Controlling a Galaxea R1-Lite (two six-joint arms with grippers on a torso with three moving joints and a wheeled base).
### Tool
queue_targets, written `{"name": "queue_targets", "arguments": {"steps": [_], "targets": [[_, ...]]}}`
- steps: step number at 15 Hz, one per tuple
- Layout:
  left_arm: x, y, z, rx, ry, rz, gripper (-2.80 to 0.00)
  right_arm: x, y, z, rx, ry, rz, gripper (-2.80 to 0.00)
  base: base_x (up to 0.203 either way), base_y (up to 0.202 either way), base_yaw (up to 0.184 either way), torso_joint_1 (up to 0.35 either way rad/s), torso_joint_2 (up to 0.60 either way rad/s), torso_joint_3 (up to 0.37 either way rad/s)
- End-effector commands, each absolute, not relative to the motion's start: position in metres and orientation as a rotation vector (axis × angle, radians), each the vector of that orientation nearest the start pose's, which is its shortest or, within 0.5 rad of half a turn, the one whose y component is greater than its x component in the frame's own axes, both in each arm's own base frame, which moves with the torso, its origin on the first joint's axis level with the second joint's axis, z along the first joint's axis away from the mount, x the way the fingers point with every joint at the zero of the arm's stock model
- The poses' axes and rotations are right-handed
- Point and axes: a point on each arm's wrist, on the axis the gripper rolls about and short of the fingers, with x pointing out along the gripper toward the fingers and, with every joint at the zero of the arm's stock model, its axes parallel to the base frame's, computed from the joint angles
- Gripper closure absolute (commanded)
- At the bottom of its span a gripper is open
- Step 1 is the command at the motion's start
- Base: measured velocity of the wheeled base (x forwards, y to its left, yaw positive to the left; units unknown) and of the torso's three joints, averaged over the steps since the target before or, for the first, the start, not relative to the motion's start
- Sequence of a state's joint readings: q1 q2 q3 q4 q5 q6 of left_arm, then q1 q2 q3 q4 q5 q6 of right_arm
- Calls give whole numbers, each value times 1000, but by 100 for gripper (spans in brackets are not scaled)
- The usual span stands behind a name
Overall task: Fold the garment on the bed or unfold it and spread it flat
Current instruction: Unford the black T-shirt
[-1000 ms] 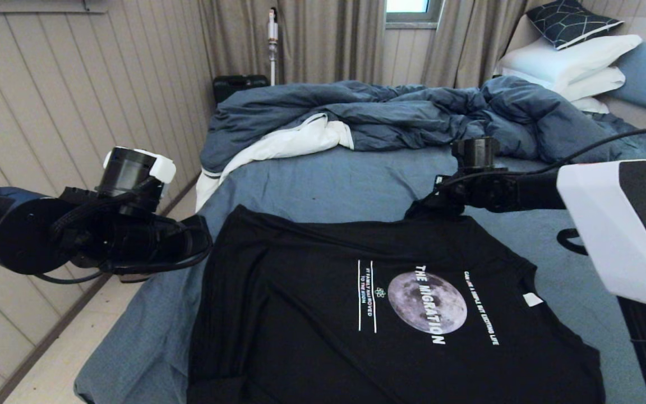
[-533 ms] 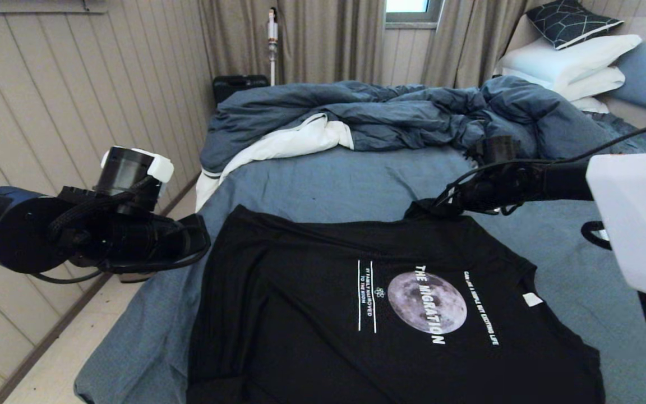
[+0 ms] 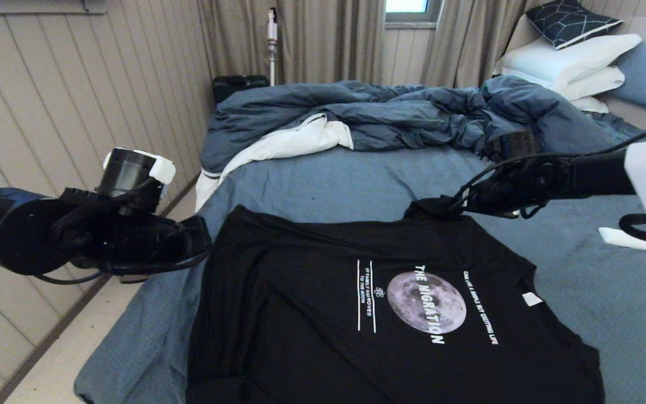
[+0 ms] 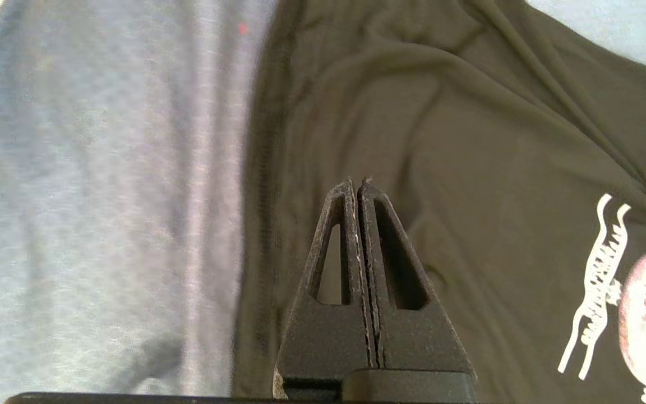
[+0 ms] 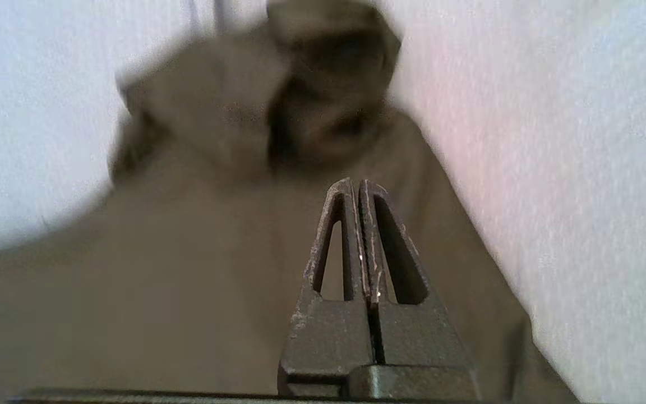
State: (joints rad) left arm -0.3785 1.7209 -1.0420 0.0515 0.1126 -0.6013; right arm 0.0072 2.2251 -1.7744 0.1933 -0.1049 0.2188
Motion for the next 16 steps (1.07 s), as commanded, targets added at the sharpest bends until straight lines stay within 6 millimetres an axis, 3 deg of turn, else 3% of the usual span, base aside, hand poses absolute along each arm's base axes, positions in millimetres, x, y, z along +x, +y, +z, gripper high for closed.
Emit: {"name": "queue_targets", "arguments": {"steps": [1, 3, 8, 16], "targets": [[283, -110, 177, -392, 760, -28, 0, 450, 1, 159, 160, 669, -165, 0, 0, 0, 0, 0, 0, 0], [283, -110, 177, -392, 759, -28, 0, 454, 0, 155, 159, 671, -166, 0, 0, 0, 0, 0, 0, 0], [286, -110, 176, -391, 763, -22, 0, 451, 2, 173, 157, 613, -156, 0, 0, 0, 0, 0, 0, 0], [283, -110, 179, -386, 750, -26, 0, 452, 3, 172, 163, 622, -156, 0, 0, 0, 0, 0, 0, 0]]}}
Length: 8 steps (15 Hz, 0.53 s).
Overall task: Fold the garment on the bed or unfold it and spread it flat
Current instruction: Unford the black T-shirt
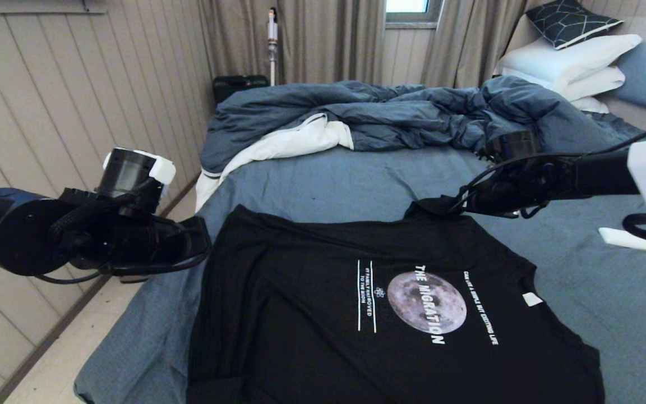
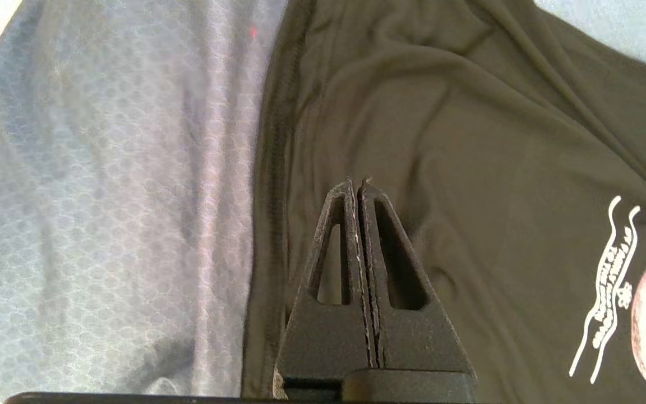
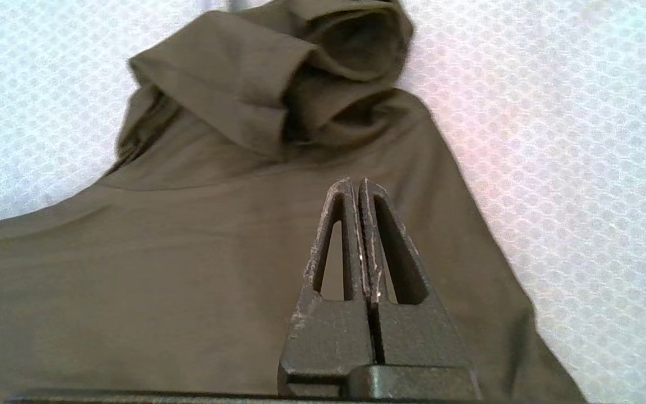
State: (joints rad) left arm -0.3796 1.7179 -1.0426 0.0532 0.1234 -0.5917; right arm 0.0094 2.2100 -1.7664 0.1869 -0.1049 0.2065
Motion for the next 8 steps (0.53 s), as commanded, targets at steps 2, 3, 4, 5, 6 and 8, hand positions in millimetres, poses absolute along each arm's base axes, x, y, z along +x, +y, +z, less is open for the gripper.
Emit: {"name": "queue_targets", "arguments": {"steps": [2, 3, 4, 5, 6, 8], "targets": [[283, -110, 180, -388, 748, -27, 0, 453, 3, 171, 162, 624, -156, 0, 0, 0, 0, 0, 0, 0], [283, -110, 180, -388, 748, -26, 0, 453, 4, 171, 162, 625, -155, 0, 0, 0, 0, 0, 0, 0], [283, -110, 180, -387, 749, -27, 0, 453, 4, 171, 162, 625, -154, 0, 0, 0, 0, 0, 0, 0], [283, -110, 180, -390, 746, -26, 0, 453, 5, 170, 161, 627, -153, 0, 0, 0, 0, 0, 0, 0], [283, -110, 181, -390, 746, -30, 0, 453, 5, 169, 161, 628, -152, 0, 0, 0, 0, 0, 0, 0], [283, -110, 181, -390, 747, -29, 0, 452, 7, 173, 160, 620, -148, 0, 0, 0, 0, 2, 1, -73]]}}
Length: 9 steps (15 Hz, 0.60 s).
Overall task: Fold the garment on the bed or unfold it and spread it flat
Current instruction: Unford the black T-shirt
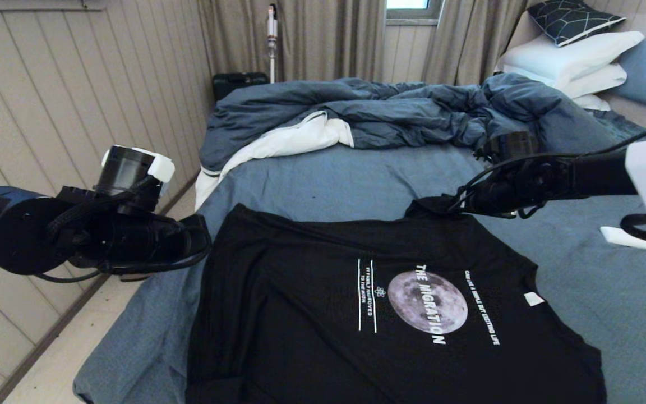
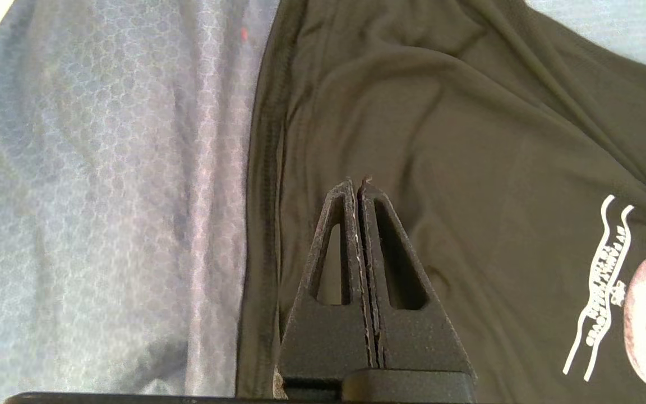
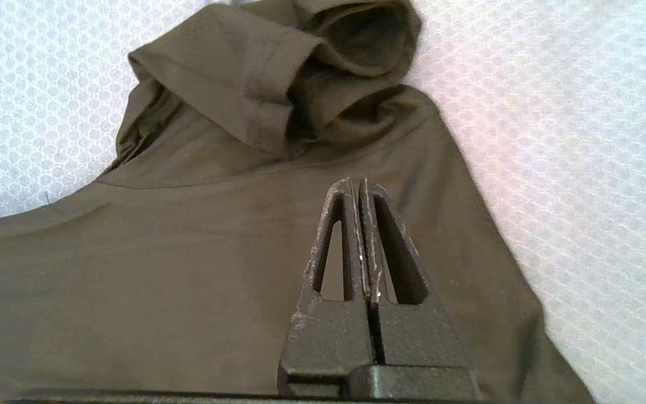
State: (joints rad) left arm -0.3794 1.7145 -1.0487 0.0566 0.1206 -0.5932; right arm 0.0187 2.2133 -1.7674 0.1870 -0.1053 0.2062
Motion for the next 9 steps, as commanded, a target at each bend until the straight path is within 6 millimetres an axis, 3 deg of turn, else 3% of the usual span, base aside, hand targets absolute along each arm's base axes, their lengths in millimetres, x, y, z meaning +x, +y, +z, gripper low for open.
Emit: {"name": "queue_targets", "arguments": {"steps": [1, 9], "targets": [[283, -110, 181, -390, 747, -29, 0, 452, 7, 174, 160, 619, -148, 0, 0, 0, 0, 2, 2, -141], [282, -109, 184, -400, 735, -31, 0, 449, 15, 182, 158, 598, -130, 0, 0, 0, 0, 3, 3, -189]]}}
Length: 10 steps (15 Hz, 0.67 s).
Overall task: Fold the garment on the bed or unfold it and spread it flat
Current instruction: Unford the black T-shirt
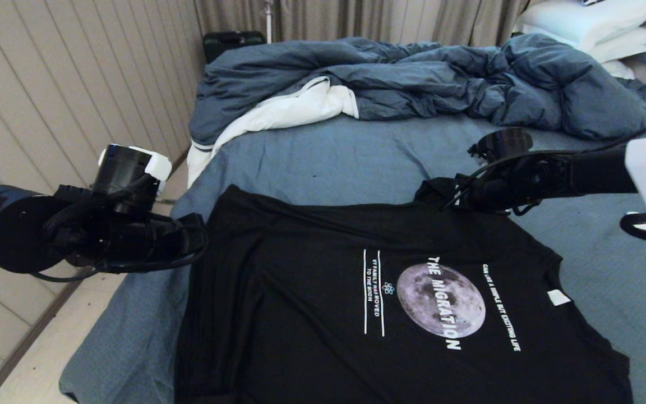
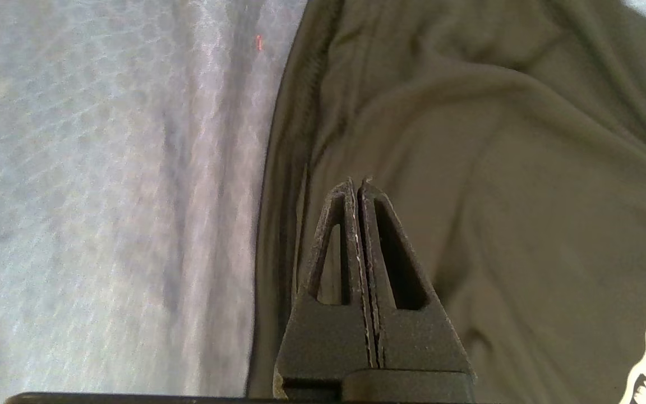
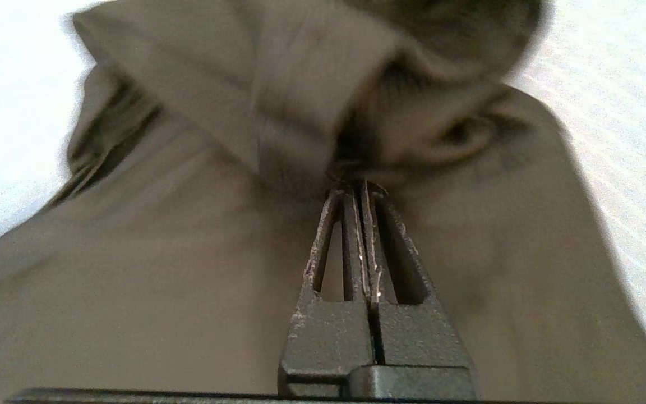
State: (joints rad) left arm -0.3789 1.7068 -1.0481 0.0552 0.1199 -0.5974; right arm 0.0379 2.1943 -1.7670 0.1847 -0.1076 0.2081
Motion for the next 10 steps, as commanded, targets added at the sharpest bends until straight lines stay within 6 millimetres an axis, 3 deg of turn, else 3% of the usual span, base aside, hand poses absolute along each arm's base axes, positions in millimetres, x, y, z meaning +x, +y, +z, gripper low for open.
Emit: {"name": "queue_targets", "arguments": {"steps": [1, 7, 10], "targets": [[281, -109, 185, -403, 731, -32, 0, 451, 15, 182, 159, 589, -135, 0, 0, 0, 0, 8, 5, -115], [277, -108, 188, -407, 724, -34, 0, 465, 28, 194, 127, 487, -296, 0, 0, 0, 0, 2, 2, -15], [275, -107, 191, -409, 715, -37, 0, 479, 39, 176, 112, 495, -297, 0, 0, 0, 0, 0, 0, 0]]}}
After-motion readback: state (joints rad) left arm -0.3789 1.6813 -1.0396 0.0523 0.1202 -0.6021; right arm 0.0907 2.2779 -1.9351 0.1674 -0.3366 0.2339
